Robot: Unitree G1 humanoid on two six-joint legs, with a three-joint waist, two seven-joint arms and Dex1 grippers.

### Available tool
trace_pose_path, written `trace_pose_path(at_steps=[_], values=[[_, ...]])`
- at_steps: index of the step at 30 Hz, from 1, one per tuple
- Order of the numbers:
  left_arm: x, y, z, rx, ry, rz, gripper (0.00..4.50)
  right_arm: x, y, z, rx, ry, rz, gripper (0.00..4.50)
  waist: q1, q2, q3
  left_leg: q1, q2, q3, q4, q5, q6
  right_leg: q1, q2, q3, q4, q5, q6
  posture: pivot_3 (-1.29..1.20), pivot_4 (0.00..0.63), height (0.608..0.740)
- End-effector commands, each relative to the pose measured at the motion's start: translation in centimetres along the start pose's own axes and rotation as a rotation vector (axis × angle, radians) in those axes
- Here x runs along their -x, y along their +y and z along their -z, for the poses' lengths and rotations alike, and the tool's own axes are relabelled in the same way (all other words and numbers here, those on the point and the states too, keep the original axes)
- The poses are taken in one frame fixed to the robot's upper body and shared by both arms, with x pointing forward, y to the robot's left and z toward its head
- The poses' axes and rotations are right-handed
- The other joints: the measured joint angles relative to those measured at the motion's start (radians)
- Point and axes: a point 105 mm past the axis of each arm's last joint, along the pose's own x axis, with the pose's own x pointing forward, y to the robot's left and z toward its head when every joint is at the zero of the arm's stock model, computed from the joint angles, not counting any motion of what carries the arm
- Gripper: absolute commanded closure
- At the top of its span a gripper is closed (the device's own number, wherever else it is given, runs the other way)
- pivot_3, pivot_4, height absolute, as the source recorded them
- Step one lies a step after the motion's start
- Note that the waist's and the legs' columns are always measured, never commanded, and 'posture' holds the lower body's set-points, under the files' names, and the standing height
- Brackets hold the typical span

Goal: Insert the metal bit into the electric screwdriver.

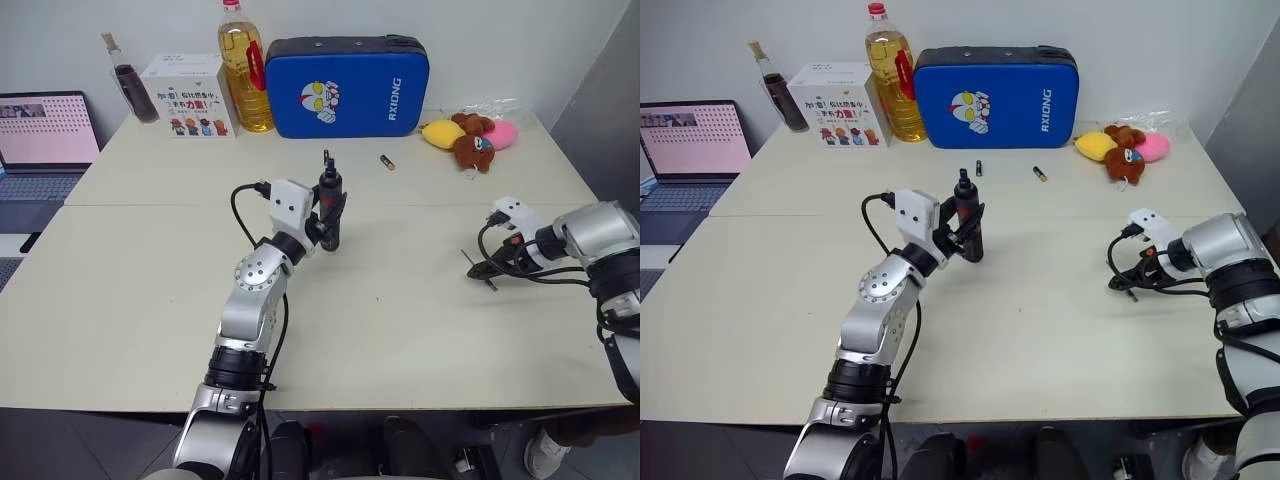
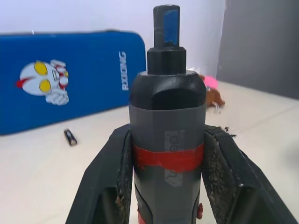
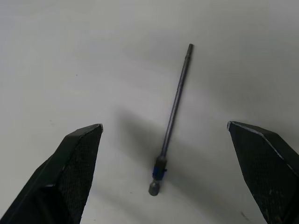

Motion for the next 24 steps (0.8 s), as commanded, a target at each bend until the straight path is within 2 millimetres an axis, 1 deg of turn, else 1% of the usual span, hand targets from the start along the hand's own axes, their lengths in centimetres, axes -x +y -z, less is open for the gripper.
trace_pose_path(at_steps=[1,3,6,7,8,9,10,11,16,18,21,24], values=[[0.0,-0.4,-1.8,-0.01,-0.066,-0.001,2.81,0.1,-0.1,-0.5,0.01,0.002,0.023,0.0,0.0,0.0,0.0,0.0,0.0,0.0,0.0,0.0,0.0,0.0,0.0,0.0,0.0,0.0,0.0,0.0,0.15,0.74],[0.1,-0.6,-1.4,-0.012,-0.056,-0.002,2.81,-0.4,-0.4,-0.4,0.003,0.016,0.036,0.0,-0.001,0.0,0.0,0.0,0.0,0.0,0.0,0.0,0.0,0.0,0.0,0.0,0.0,0.0,0.0,0.0,0.15,0.74],[0.2,-0.8,-1.5,-0.01,-0.057,-0.005,2.81,-0.5,-0.8,-0.2,-0.012,0.029,0.054,0.0,-0.001,0.0,0.0,0.001,0.0,0.0,0.0,0.0,0.0,0.0,0.0,0.0,0.0,0.0,0.0,0.0,0.15,0.74],[0.2,-0.8,-1.4,-0.009,-0.056,-0.009,2.81,-0.5,-0.9,-0.1,-0.011,0.037,0.054,0.37,-0.001,0.0,0.0,0.0,0.0,0.0,0.0,0.0,0.0,0.0,0.0,0.0,0.0,0.0,0.0,0.0,0.15,0.74],[0.3,-0.8,-1.4,-0.008,-0.056,-0.012,2.81,-0.6,-0.9,0.1,-0.012,0.048,0.054,0.47,-0.001,0.0,0.0,0.0,0.0,0.0,0.001,0.0,0.0,0.0,0.0,0.0,0.0,0.0,0.0,0.0,0.15,0.74],[0.3,-0.8,-1.3,-0.008,-0.055,-0.014,2.81,-0.7,-0.9,0.3,-0.012,0.059,0.056,0.76,-0.001,0.0,0.0,0.0,0.0,0.0,0.001,0.0,0.0,0.0,0.0,0.0,0.0,0.0,0.0,0.0,0.15,0.74],[0.4,-0.9,-1.3,-0.008,-0.054,-0.015,2.81,-0.8,-0.9,0.5,-0.012,0.068,0.057,0.93,-0.001,0.0,0.0,0.0,0.0,0.0,0.001,0.0,0.0,0.0,0.0,0.0,0.0,0.0,0.0,0.0,0.15,0.74],[0.4,-1.0,-1.2,-0.007,-0.053,-0.016,2.81,-1.0,-0.8,0.7,-0.015,0.075,0.054,1.22,-0.001,0.0,0.0,0.0,-0.001,0.0,0.0,0.0,0.0,0.0,0.0,0.0,0.0,0.0,0.0,0.0,0.15,0.74],[0.7,-1.2,-1.0,-0.006,-0.048,-0.025,2.81,-2.3,-0.4,1.7,-0.018,0.104,0.047,2.33,0.0,0.0,0.0,0.0,0.0,0.0,0.0,0.0,0.0,0.001,-0.001,0.0,0.0,0.0,0.0,0.0,0.15,0.74],[0.8,-1.2,-1.0,-0.001,-0.048,-0.031,2.81,-2.6,-0.4,1.5,-0.041,0.088,0.059,2.86,0.0,-0.001,-0.001,0.0,-0.001,-0.001,0.001,0.0,0.0,0.001,-0.001,0.0,0.0,0.0,0.0,0.0,0.15,0.74],[0.9,-1.0,-1.1,0.0,-0.048,-0.037,2.81,-2.8,-0.1,1.0,-0.047,0.069,0.06,3.46,-0.001,-0.002,-0.001,0.001,0.0,-0.001,0.0,0.0,0.0,0.001,0.0,0.0,0.0,0.0,0.0,0.0,0.15,0.74],[0.9,-1.0,-1.2,0.0,-0.047,-0.037,2.81,-3.0,0.3,1.1,-0.046,0.073,0.054,4.2,-0.003,-0.002,-0.001,0.001,0.0,0.0,0.0,0.0,0.0,0.001,0.0,0.0,0.0,0.0,0.0,0.0,0.15,0.74]])
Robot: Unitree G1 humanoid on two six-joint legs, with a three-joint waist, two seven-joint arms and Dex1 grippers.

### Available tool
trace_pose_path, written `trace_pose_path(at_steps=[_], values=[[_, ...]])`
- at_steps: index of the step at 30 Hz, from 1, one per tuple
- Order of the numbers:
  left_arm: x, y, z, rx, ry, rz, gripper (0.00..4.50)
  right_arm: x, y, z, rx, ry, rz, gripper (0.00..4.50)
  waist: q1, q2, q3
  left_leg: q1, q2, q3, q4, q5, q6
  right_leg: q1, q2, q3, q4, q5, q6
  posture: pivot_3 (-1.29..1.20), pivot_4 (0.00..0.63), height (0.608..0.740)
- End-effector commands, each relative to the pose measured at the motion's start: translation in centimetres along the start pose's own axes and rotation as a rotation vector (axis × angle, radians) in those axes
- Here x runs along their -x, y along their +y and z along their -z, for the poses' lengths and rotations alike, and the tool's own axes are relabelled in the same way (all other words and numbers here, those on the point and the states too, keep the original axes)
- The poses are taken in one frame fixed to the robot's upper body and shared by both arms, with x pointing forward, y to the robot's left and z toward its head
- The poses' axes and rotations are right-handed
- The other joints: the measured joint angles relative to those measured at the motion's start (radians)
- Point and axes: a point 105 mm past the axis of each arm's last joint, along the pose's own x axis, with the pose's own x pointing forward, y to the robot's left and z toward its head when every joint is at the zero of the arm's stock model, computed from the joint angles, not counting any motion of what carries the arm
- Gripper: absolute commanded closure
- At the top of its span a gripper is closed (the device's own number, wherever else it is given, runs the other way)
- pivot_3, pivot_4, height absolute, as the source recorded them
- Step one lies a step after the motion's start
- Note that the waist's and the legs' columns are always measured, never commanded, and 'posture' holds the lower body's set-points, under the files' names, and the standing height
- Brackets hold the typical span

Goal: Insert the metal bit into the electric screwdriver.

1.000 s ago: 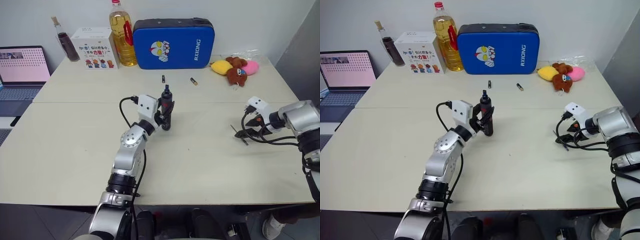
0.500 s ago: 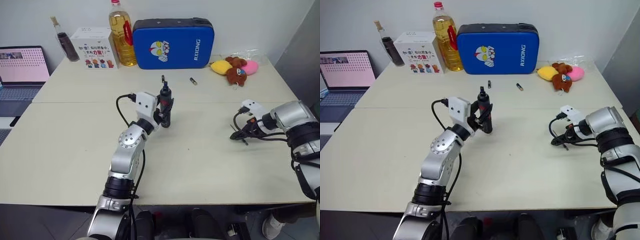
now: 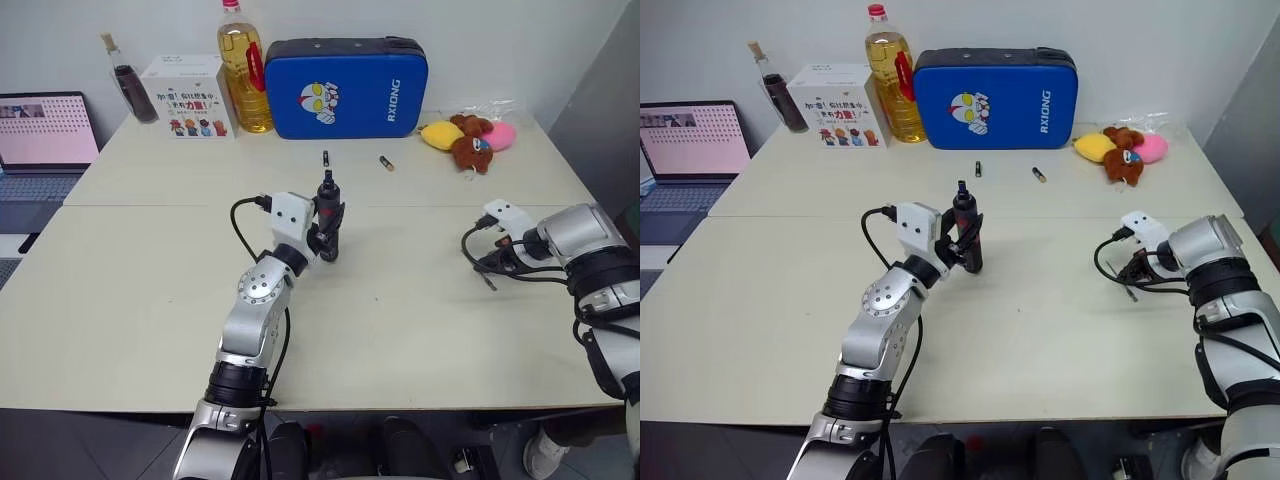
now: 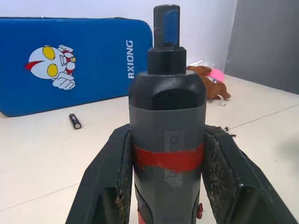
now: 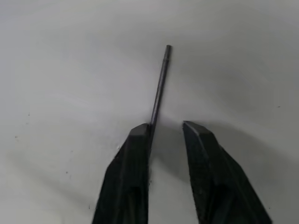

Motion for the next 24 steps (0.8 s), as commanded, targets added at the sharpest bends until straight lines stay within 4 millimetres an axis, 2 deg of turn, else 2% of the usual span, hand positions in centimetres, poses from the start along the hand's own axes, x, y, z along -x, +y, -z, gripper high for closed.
trace_pose_path(at_steps=[1,6,12,14,15,20,24], values=[[-0.1,-0.3,-2.6,-0.022,-0.091,0.007,2.81,-1.7,1.5,1.2,-0.025,0.043,-0.066,4.44,0.0,0.0,0.0,0.0,0.0,0.0,0.0,0.0,0.0,0.0,0.0,0.0,0.0,0.0,0.0,0.0,0.15,0.74],[-0.3,-0.3,-2.5,-0.023,-0.089,0.009,2.81,-2.6,3.6,2.1,0.101,0.058,-0.124,4.44,0.0,-0.001,-0.001,0.0,0.0,-0.001,0.0,0.0,0.0,0.001,0.0,0.0,0.0,0.0,0.0,0.0,0.15,0.74],[-0.2,-0.8,-2.2,-0.015,-0.081,0.029,2.81,-1.6,3.5,1.6,0.139,0.022,-0.14,4.44,0.0,-0.001,-0.001,0.001,0.0,-0.001,0.0,0.0,0.0,0.001,0.001,0.0,0.0,0.0,0.0,0.0,0.15,0.74],[-0.2,-1.0,-2.1,-0.014,-0.076,0.038,2.81,-0.8,3.8,0.2,0.15,-0.04,-0.162,4.44,0.0,-0.001,-0.001,0.001,0.0,0.0,0.0,0.0,0.0,0.001,0.001,0.0,0.0,0.0,0.0,0.0,0.15,0.74],[-0.2,-1.0,-2.1,-0.015,-0.075,0.04,2.81,0.1,4.1,-1.5,0.161,-0.111,-0.178,4.44,0.0,-0.001,-0.001,0.001,0.0,0.0,0.0,0.0,0.0,0.001,0.001,0.0,0.0,0.0,0.0,0.0,0.15,0.74],[0.0,-0.3,-1.8,-0.011,-0.061,0.026,2.81,5.1,6.0,-8.8,0.19,-0.476,-0.197,4.44,-0.006,0.004,0.003,0.0,0.0,0.0,0.0,0.0,0.0,-0.001,0.001,0.0,0.001,0.0,0.0,0.0,0.15,0.74],[0.2,0.7,-1.3,0.02,-0.044,-0.013,2.81,9.3,8.3,-12.9,0.16,-0.815,-0.177,4.44,0.001,0.005,0.003,-0.004,0.0,-0.001,0.0,0.0,0.0,-0.003,0.0,-0.001,0.0,0.0,0.0,0.0,0.15,0.74]])
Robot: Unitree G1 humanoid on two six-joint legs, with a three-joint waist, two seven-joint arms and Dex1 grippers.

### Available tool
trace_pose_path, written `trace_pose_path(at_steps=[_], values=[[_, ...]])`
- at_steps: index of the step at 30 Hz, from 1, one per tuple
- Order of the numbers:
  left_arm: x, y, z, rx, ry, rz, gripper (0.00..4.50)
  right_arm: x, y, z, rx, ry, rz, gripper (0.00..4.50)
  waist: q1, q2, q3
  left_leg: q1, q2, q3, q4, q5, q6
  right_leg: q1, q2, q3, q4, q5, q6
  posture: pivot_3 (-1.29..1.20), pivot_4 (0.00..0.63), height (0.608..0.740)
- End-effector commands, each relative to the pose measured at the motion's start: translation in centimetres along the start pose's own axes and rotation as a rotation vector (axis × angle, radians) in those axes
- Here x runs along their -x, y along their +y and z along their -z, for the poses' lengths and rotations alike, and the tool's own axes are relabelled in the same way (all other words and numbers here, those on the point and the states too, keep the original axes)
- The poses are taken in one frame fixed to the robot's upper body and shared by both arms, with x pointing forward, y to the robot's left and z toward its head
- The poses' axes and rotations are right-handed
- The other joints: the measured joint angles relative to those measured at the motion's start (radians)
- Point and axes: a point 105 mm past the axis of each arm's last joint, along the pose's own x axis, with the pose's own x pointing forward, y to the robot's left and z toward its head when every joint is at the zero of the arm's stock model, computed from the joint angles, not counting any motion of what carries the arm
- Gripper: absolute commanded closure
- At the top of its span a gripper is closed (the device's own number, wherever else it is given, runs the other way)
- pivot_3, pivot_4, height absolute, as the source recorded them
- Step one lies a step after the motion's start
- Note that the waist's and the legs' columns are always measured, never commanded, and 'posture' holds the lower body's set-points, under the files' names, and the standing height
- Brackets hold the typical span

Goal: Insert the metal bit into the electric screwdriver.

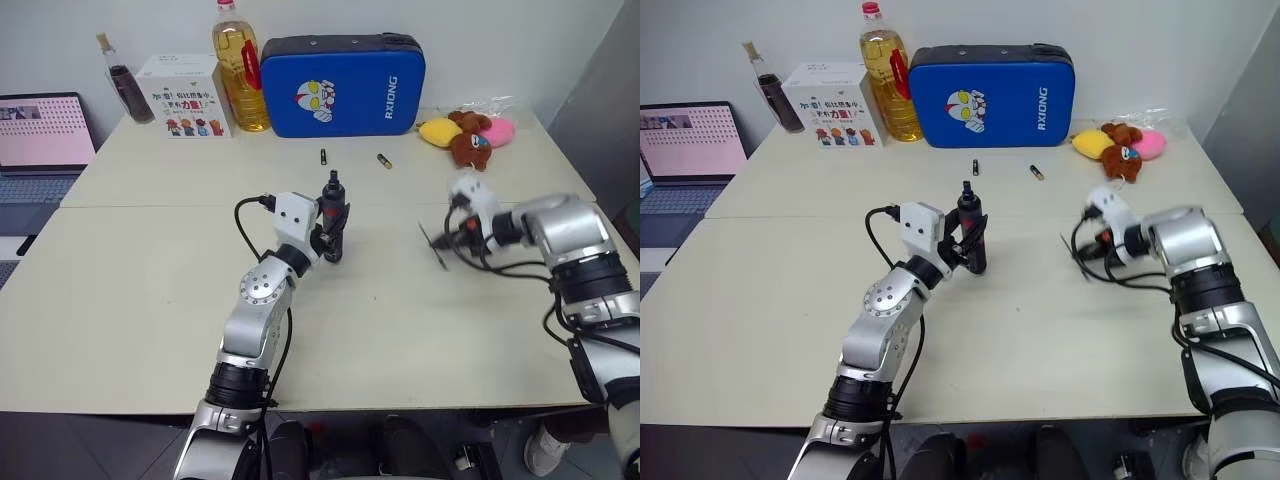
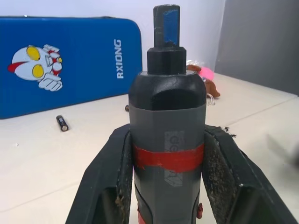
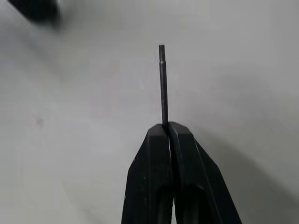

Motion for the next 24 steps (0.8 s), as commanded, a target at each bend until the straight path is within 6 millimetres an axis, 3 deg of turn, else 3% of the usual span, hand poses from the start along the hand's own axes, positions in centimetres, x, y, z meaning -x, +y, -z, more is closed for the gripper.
trace_pose_path(at_steps=[1,10,17,24], values=[[0.1,0.8,-1.5,0.015,-0.06,-0.028,2.81,2.1,1.6,-6.3,0.037,-0.341,0.078,4.44,0.003,0.0,0.0,0.0,0.0,0.0,0.0,0.0,0.0,0.0,0.0,0.0,0.0,0.0,0.0,0.0,0.15,0.74],[-0.8,1.1,-1.4,0.031,-0.034,0.005,2.81,2.0,7.4,-11.6,0.06,-0.728,0.164,4.44,0.004,0.0,0.0,0.0,-0.002,0.0,0.0,0.0,0.0,0.0,-0.002,0.0,0.001,0.0,0.0,0.0,0.15,0.74],[-2.0,-0.3,-0.8,0.002,-0.013,0.081,2.81,1.7,8.9,-13.1,0.038,-0.818,0.169,4.44,0.005,0.0,0.0,0.0,-0.002,0.0,0.0,0.0,0.0,0.0,-0.002,-0.001,0.001,0.0,0.0,0.0,0.15,0.74],[-2.2,-0.7,-0.8,-0.004,-0.016,0.097,2.81,1.1,9.9,-13.1,0.036,-0.803,0.128,4.44,0.004,0.0,0.0,0.0,-0.002,0.0,0.0,0.0,0.0,0.0,-0.002,0.0,0.001,0.0,0.0,0.0,0.15,0.74]])
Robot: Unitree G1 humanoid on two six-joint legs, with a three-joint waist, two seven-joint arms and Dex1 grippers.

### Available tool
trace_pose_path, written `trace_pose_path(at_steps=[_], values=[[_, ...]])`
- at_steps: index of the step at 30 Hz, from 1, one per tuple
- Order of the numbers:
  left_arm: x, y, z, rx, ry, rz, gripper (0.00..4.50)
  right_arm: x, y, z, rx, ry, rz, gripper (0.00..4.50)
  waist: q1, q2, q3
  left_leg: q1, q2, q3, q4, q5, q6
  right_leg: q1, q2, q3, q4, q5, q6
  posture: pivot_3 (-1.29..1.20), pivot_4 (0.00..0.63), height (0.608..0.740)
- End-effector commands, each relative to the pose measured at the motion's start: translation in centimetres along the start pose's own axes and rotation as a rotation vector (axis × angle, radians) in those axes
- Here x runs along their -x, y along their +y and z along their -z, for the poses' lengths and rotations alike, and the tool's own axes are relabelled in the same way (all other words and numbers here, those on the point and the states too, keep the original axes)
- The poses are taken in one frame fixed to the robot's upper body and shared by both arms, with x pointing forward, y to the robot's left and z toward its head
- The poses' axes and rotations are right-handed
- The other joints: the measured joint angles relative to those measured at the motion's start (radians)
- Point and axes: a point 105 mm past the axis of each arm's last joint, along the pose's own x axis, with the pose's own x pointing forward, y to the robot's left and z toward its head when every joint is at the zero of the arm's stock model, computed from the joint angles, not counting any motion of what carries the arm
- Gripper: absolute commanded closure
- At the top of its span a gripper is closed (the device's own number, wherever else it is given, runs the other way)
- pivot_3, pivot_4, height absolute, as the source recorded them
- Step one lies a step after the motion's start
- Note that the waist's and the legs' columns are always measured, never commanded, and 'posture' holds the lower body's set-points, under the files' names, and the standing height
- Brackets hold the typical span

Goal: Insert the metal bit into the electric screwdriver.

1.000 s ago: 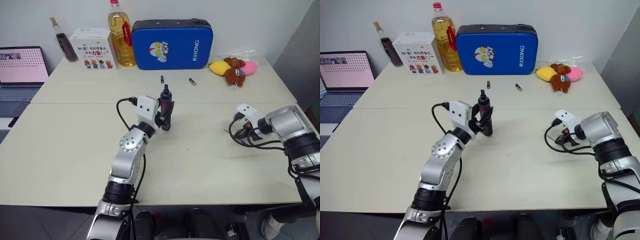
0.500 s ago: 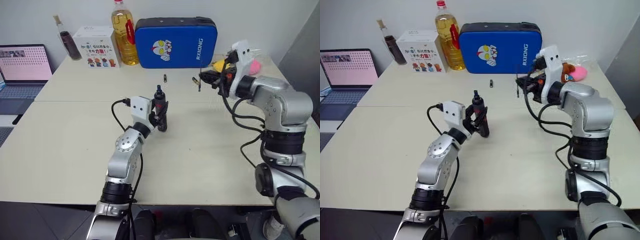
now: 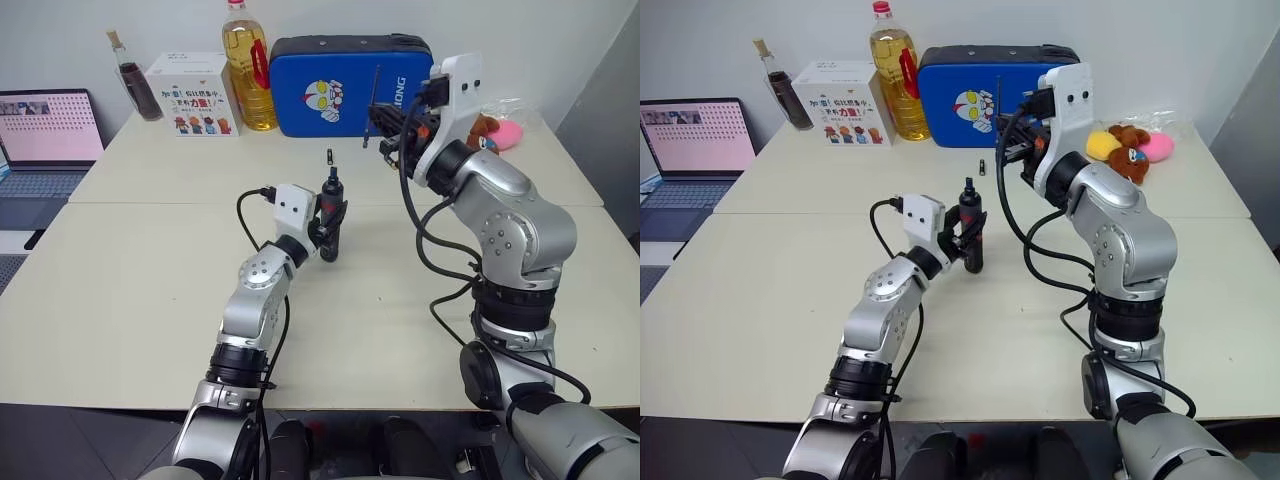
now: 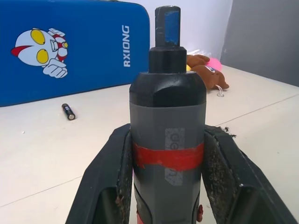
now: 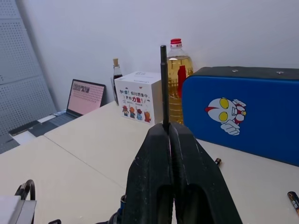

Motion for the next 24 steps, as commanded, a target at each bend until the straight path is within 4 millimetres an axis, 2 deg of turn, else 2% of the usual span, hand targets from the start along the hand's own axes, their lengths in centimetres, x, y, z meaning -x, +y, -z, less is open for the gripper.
trace_pose_path(at_steps=[1,14,24], values=[[-0.4,-1.0,-1.4,-0.02,-0.055,0.044,2.81,-0.1,1.4,-1.6,0.022,-0.049,-0.049,4.44,0.0,0.0,0.0,0.0,0.0,0.0,0.0,0.0,0.0,0.0,0.0,0.0,0.0,0.0,0.0,0.0,0.15,0.74],[-0.5,-1.5,-1.5,-0.066,-0.054,0.056,2.81,-1.3,2.3,-1.3,0.009,0.013,-0.053,4.44,0.0,0.0,0.0,0.0,0.0,0.0,0.0,0.0,0.0,0.0,0.0,0.0,0.0,0.0,0.0,0.0,0.15,0.74],[-0.7,-1.8,-1.5,-0.073,-0.057,0.047,2.81,-1.6,2.6,-0.3,0.021,0.05,0.017,4.44,0.0,0.0,0.0,0.0,0.0,0.0,0.0,0.0,0.0,0.0,0.0,0.0,0.0,0.0,0.0,0.0,0.15,0.74]])
